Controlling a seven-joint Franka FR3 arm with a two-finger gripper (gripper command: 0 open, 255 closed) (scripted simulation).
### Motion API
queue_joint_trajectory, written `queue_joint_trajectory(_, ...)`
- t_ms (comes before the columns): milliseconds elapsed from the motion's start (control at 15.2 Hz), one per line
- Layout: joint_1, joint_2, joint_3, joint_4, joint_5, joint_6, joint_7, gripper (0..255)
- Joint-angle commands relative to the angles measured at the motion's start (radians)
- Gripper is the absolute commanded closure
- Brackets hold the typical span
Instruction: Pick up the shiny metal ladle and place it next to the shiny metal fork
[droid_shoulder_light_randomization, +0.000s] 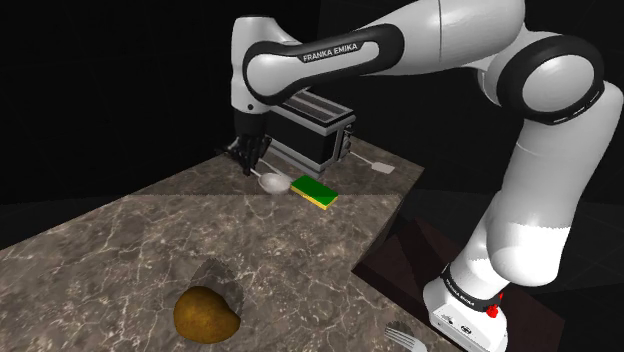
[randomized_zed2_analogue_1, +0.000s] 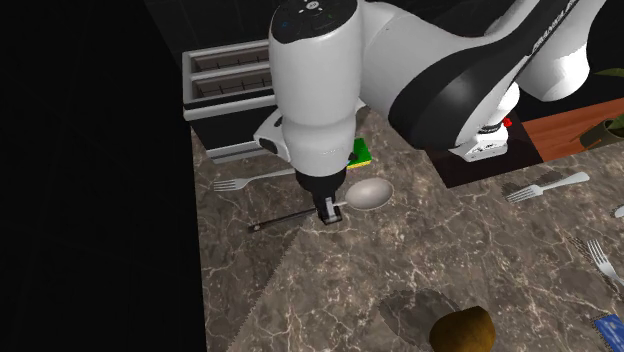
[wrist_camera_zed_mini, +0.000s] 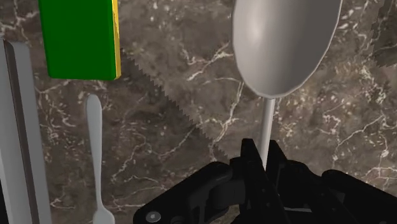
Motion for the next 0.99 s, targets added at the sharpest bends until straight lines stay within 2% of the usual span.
queue_joint_trajectory(0,0.010,-0.059,0.012,-0.082,0.014,0.026,0.019,255)
queue_joint_trajectory(462,0.061,-0.248,0.065,-0.316,0.071,0.089,0.097,255)
queue_joint_trajectory(924,0.128,-0.411,0.130,-0.489,0.140,0.121,0.189,255)
